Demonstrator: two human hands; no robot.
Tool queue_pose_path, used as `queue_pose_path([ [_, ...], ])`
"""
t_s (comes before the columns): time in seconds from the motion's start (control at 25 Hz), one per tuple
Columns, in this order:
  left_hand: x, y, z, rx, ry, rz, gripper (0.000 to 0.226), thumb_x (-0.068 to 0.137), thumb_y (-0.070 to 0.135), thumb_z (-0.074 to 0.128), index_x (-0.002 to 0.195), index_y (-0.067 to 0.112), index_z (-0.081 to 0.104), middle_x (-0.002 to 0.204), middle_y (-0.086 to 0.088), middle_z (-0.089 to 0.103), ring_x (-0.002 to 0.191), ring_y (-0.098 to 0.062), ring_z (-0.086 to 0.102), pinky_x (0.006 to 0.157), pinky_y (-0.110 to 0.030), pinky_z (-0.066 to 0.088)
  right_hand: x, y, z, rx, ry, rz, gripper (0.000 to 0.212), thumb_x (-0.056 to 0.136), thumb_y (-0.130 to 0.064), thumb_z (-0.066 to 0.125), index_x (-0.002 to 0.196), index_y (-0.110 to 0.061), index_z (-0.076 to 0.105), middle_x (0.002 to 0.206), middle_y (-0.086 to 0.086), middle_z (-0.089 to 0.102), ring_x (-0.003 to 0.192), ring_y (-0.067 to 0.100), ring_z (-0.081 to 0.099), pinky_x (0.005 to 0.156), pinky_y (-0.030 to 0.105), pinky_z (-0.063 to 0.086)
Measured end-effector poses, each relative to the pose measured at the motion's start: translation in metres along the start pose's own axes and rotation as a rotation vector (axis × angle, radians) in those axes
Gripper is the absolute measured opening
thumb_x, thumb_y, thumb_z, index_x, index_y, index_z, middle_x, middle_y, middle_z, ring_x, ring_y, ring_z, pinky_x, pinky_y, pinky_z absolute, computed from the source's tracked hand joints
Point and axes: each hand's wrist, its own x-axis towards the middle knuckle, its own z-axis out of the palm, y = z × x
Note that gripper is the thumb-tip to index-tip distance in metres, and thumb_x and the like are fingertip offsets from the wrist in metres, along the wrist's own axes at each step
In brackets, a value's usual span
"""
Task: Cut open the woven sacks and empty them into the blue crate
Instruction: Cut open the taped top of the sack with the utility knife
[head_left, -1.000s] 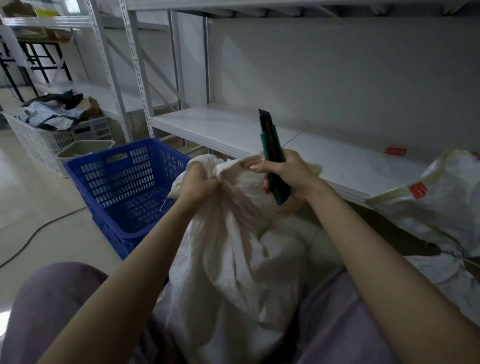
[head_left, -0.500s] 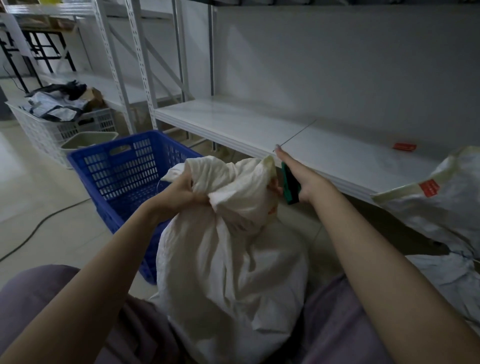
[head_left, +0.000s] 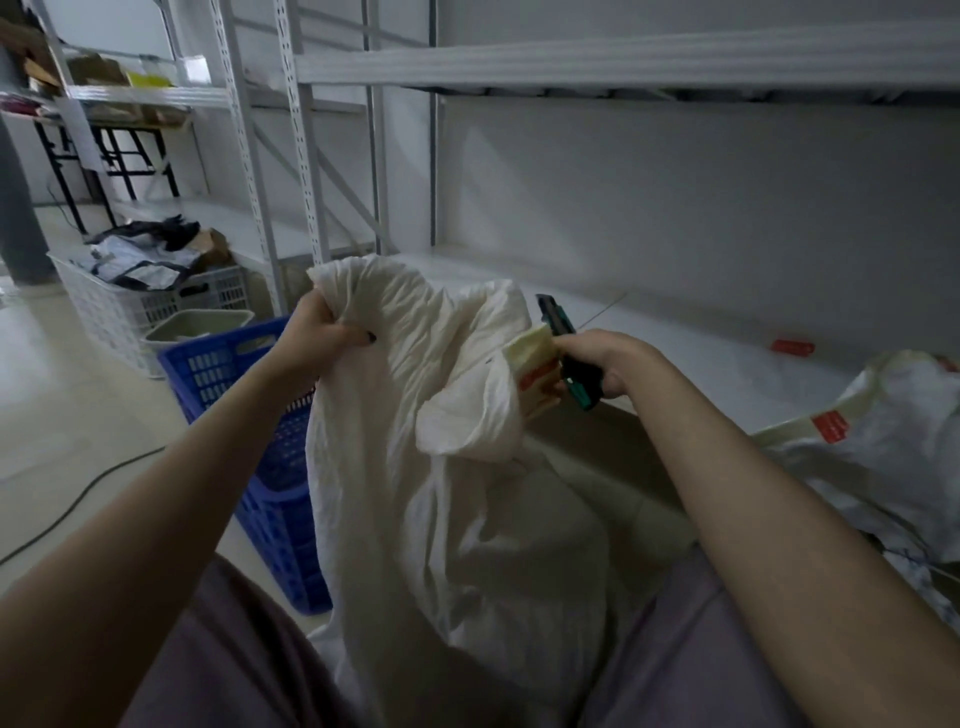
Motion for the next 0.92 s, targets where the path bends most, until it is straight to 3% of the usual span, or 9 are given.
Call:
queue_pose_path([
  [0.12, 0.002, 0.001, 0.008, 0.008, 0.086, -0.006, 0.042, 0.078, -0.013, 0.057, 0.115, 0.005, 0.055, 0.088, 0.002, 0.058, 0.096, -0.026, 0.056, 0.08, -0.04, 0.048, -0.002, -0.009, 0.002, -0.185, 0.162, -0.068, 0.038, 0.076, 0.002, 0.073, 0.106, 0.004, 0.051, 0.089, 0.019, 0.062, 0.075, 0.027, 0.065, 0.07, 0.042, 0.058],
  [0.24, 0.001, -0.004, 0.01, 0.025, 0.125, 0.015, 0.034, 0.077, -0.015, 0.056, 0.107, 0.001, 0.059, 0.085, -0.004, 0.059, 0.092, -0.028, 0.058, 0.078, -0.04, 0.049, -0.001, -0.012, -0.022, -0.294, 0.383, -0.088, 0.067, 0.057, -0.003, 0.086, 0.115, 0.005, 0.052, 0.105, 0.021, 0.064, 0.089, 0.032, 0.067, 0.079, 0.047, 0.057],
  [0.4, -0.006, -0.021, 0.009, 0.13, 0.148, 0.013, 0.028, 0.076, -0.017, 0.057, 0.102, -0.008, 0.062, 0.087, -0.013, 0.06, 0.091, -0.029, 0.057, 0.08, -0.041, 0.049, -0.008, -0.006, -0.062, -0.183, 0.576, -0.108, 0.056, 0.071, -0.002, 0.078, 0.119, 0.004, 0.051, 0.112, 0.017, 0.06, 0.099, 0.031, 0.063, 0.076, 0.036, 0.055],
  [0.52, -0.011, -0.044, 0.012, 0.392, 0.08, -0.211, 0.023, 0.079, -0.004, 0.062, 0.103, -0.005, 0.059, 0.086, -0.013, 0.057, 0.096, -0.034, 0.057, 0.077, -0.035, 0.042, -0.011, -0.009, -0.076, -0.061, 0.648, -0.267, 0.049, 0.069, -0.003, 0.08, 0.114, -0.002, 0.059, 0.109, 0.012, 0.066, 0.101, 0.027, 0.063, 0.082, 0.036, 0.055],
  [0.64, -0.011, -0.057, 0.022, 0.64, 0.069, -0.607, 0.08, 0.07, 0.031, 0.077, 0.132, -0.004, 0.039, 0.126, -0.022, 0.045, 0.121, -0.04, 0.041, 0.101, -0.047, 0.037, -0.009, -0.014, -0.065, 0.028, 0.586, -0.382, 0.037, 0.063, -0.001, 0.082, 0.095, -0.008, 0.065, 0.093, 0.005, 0.069, 0.093, 0.024, 0.067, 0.082, 0.039, 0.056],
  [0.68, -0.013, -0.05, 0.029, 0.665, 0.174, -0.594, 0.094, 0.071, 0.034, 0.077, 0.14, -0.004, 0.026, 0.14, -0.025, 0.031, 0.13, -0.041, 0.031, 0.108, -0.051, 0.029, -0.008, -0.014, -0.058, 0.048, 0.558, -0.407, 0.032, 0.061, -0.001, 0.083, 0.085, -0.011, 0.065, 0.087, 0.003, 0.068, 0.09, 0.024, 0.067, 0.081, 0.039, 0.057],
  [0.76, -0.018, -0.025, 0.048, 0.663, 0.365, -0.185, 0.081, 0.079, 0.026, 0.072, 0.141, 0.0, 0.026, 0.145, -0.02, 0.028, 0.132, -0.035, 0.031, 0.108, -0.048, 0.029, -0.008, -0.013, -0.04, 0.059, 0.515, -0.449, 0.029, 0.061, -0.002, 0.083, 0.072, -0.015, 0.06, 0.078, 0.0, 0.065, 0.086, 0.024, 0.067, 0.077, 0.037, 0.057],
  [0.84, -0.025, 0.015, 0.071, 0.465, 0.256, 0.212, 0.045, 0.087, 0.029, 0.063, 0.123, 0.007, 0.049, 0.12, -0.009, 0.056, 0.106, -0.018, 0.057, 0.093, -0.034, 0.048, -0.007, -0.012, -0.019, 0.041, 0.494, -0.47, 0.027, 0.062, -0.005, 0.083, 0.07, -0.016, 0.059, 0.074, -0.002, 0.063, 0.083, 0.022, 0.066, 0.075, 0.035, 0.056],
  [0.92, -0.027, 0.038, 0.095, 0.364, 0.023, 0.245, 0.038, 0.089, 0.045, 0.056, 0.095, 0.009, 0.063, 0.087, -0.002, 0.068, 0.078, -0.013, 0.066, 0.076, -0.034, 0.056, -0.004, -0.01, 0.002, 0.049, 0.473, -0.467, 0.024, 0.064, -0.01, 0.083, 0.077, -0.013, 0.064, 0.078, 0.0, 0.065, 0.083, 0.021, 0.066, 0.075, 0.034, 0.056],
])
